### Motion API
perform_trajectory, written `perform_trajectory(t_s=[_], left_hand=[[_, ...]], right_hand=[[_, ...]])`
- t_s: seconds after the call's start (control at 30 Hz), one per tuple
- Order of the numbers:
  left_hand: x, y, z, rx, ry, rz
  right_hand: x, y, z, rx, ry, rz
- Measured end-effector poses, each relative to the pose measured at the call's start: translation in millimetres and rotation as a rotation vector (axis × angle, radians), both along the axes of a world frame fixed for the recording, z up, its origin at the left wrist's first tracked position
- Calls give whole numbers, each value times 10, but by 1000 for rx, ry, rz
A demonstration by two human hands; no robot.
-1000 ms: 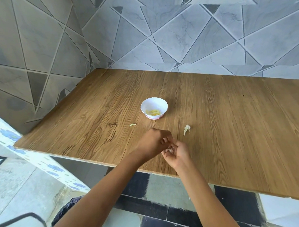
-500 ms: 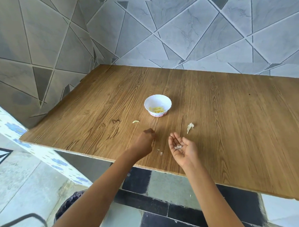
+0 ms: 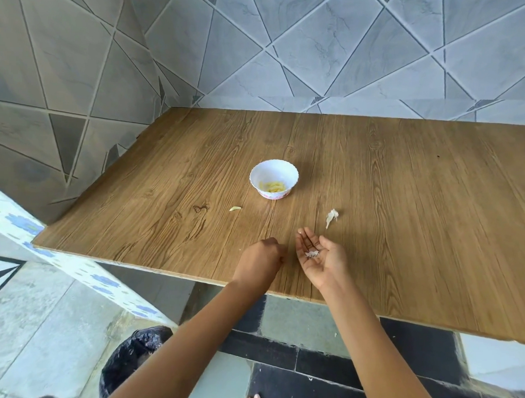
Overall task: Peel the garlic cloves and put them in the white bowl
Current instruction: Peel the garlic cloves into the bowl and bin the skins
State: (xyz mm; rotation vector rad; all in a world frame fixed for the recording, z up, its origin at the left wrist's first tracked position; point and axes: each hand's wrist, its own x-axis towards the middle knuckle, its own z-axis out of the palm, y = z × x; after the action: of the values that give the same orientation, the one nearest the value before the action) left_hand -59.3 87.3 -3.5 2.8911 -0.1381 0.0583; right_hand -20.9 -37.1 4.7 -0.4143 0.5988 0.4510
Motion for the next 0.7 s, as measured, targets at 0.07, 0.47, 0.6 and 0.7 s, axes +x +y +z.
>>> perform_trajectory(t_s=[0.07,0.47,0.6,0.7], left_hand=[[65,-19,28,50,2,30],[276,48,451,-495,67,-84],[228,-20,407,-392,-35,-60],[195,80,397,-376,-85,12]], right_hand=[[1,0,8,-6,3,2],[21,135,80,-41,21,40],[3,185,103,-20,19,42],[2,201,91,17,9,54]])
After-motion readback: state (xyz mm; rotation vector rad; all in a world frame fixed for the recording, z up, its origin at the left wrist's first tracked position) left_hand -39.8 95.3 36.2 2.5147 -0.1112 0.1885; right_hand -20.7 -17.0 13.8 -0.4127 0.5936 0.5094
